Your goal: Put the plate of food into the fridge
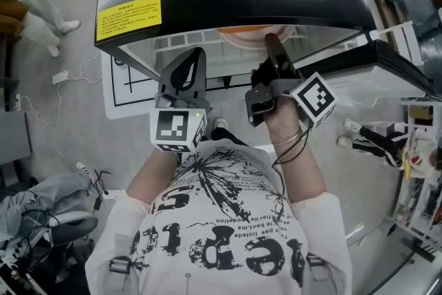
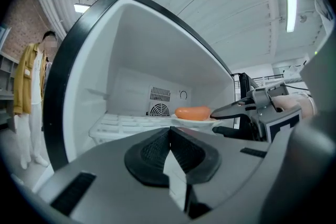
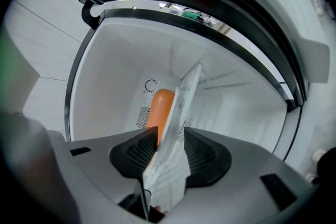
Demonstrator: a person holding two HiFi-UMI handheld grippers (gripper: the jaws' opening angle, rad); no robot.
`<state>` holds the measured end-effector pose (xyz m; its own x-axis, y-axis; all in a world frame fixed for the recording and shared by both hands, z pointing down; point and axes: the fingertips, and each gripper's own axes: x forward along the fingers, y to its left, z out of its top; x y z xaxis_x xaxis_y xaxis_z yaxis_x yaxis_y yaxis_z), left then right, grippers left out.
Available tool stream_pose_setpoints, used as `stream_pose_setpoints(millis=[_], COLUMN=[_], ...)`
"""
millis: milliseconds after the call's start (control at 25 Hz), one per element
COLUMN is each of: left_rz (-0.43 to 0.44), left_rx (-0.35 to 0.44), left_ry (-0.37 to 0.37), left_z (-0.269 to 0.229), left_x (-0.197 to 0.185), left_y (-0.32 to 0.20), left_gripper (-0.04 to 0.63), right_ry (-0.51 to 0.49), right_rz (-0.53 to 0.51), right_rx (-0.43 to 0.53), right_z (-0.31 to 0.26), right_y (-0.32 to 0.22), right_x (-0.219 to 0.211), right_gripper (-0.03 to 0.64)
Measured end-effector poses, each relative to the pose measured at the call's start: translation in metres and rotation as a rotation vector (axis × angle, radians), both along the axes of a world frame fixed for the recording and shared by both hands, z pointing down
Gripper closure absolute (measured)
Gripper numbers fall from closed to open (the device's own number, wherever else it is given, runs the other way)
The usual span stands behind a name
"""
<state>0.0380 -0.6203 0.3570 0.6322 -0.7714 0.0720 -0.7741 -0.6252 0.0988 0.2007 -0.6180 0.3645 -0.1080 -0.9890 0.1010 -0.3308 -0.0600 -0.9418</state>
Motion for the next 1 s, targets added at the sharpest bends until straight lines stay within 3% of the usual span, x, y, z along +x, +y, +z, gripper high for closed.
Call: stream_pose_setpoints(millis=[160,640,800,840,960,1000], left_rz=[0.008,0.019,0.035,0.038,0.045,0.048], left_rx=[-0.007,0.002,0.002,0.003,-0.001,-0.004], left_ry=[0.002,0.006,0.005,0.005,0.005,0.005], left_z=[0.004,-0.001,-0.001,-0.001,-0.001,0.000], left_x=[-0.001,0.004,0.011,0.013,0.016,0.018], left_y=[0.002,0.004,0.008,0.009,0.010,0.011], left_gripper=[0.588,0.588,0.588,0.588,0.588,0.588], right_ry=[-0.061,-0.011,0.069,0.095,0.162,0.168], right_rz=[-0.008,-0.078,-0.098,-0.100,-0.107,-0.108], right_rx=[0.018,0.115,0.155,0.161,0.146,0.141], right_z=[0.007,-0.007,-0.004,-0.005,-0.002,-0.001], right_y=[0.005,0.024,0.036,0.038,0.040,0.041], right_x=[-0.006,-0.006,-0.008,-0.008,-0.010,-0.009], right_gripper=[0.465,0.466,0.466,0.473,0.615,0.615])
